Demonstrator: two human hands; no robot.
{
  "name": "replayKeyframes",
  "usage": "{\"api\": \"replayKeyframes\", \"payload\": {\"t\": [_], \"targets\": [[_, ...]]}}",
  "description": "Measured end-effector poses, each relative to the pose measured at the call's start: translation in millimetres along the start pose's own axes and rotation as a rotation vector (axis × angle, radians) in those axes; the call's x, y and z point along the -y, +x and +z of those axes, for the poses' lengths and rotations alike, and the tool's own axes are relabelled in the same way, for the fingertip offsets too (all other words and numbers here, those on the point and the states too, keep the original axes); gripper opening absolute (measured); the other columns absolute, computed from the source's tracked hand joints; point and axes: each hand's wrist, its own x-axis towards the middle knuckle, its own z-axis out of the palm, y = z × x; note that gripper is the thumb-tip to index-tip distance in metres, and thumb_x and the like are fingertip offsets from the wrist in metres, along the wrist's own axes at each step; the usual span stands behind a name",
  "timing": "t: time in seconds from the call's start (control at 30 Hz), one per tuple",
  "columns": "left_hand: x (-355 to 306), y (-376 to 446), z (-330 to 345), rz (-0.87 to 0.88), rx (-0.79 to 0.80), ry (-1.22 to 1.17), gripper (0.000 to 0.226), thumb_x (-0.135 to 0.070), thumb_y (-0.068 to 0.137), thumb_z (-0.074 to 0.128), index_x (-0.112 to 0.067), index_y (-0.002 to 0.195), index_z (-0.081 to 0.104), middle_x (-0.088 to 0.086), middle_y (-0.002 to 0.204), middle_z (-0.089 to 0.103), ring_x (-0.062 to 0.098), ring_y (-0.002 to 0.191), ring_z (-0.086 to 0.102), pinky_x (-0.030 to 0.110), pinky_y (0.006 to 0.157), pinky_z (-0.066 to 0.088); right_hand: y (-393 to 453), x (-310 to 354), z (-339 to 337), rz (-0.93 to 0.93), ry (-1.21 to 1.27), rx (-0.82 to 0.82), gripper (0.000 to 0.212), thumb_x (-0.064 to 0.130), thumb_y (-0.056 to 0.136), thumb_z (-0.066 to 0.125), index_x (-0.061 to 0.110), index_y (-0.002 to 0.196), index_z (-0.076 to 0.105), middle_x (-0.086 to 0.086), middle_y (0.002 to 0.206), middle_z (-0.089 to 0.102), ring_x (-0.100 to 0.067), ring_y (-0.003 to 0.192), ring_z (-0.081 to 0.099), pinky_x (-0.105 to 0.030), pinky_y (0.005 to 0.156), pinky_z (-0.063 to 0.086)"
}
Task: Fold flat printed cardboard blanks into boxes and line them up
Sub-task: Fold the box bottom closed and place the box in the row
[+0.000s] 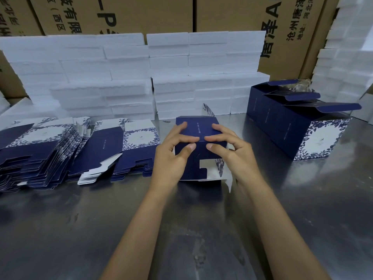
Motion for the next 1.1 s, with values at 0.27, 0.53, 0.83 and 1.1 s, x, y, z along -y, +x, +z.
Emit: {"api": "replayKeyframes", "payload": {"t": [0.27, 0.53, 0.83, 1.1], "targets": [[0, 0, -3, -0.064, 0.008, -0.109, 0.024, -0.001, 0.089, 0.07, -0.021, 0.101, 0.074, -0.002, 0.158, 0.038, -0.012, 0.14, 0.031, 0.016, 0.111, 0.036, 1, -4, -4, -0.002, -0.007, 0.037, 0.028, 0.002, 0.086, 0.077, 0.029, 0.092, 0.082, 0.019, 0.133, 0.064, -0.001, 0.124, 0.058, -0.052, 0.108, 0.048], [2, 0, -14, -0.109, 0.091, -0.201, 0.027, -0.006, 0.094, 0.064, -0.028, 0.1, 0.078, -0.012, 0.158, 0.038, -0.005, 0.142, 0.033, 0.035, 0.12, 0.03, 4, -9, -10, 0.01, 0.049, 0.076, 0.023, 0.003, 0.088, 0.075, 0.024, 0.094, 0.082, 0.017, 0.134, 0.064, -0.001, 0.127, 0.057, -0.048, 0.108, 0.05], [1, 1, -15, 0.044, 0.092, 0.118, 0.032, -0.003, 0.093, 0.063, -0.033, 0.1, 0.071, -0.015, 0.154, 0.042, -0.008, 0.143, 0.03, 0.017, 0.116, 0.027, 7, -9, -16, 0.098, 0.205, 0.069, 0.019, 0.009, 0.095, 0.066, 0.02, 0.102, 0.081, 0.014, 0.137, 0.065, -0.009, 0.132, 0.057, -0.048, 0.115, 0.042], [8, -5, 1, 0.399, -0.015, 0.552, 0.023, 0.005, 0.091, 0.053, -0.016, 0.092, 0.065, -0.004, 0.136, 0.06, 0.013, 0.141, 0.042, 0.035, 0.112, 0.036, 7, -3, -17, 0.337, 0.246, -0.006, 0.038, 0.02, 0.096, 0.048, 0.026, 0.126, 0.07, 0.003, 0.127, 0.072, -0.017, 0.126, 0.062, -0.048, 0.114, 0.043]]}}
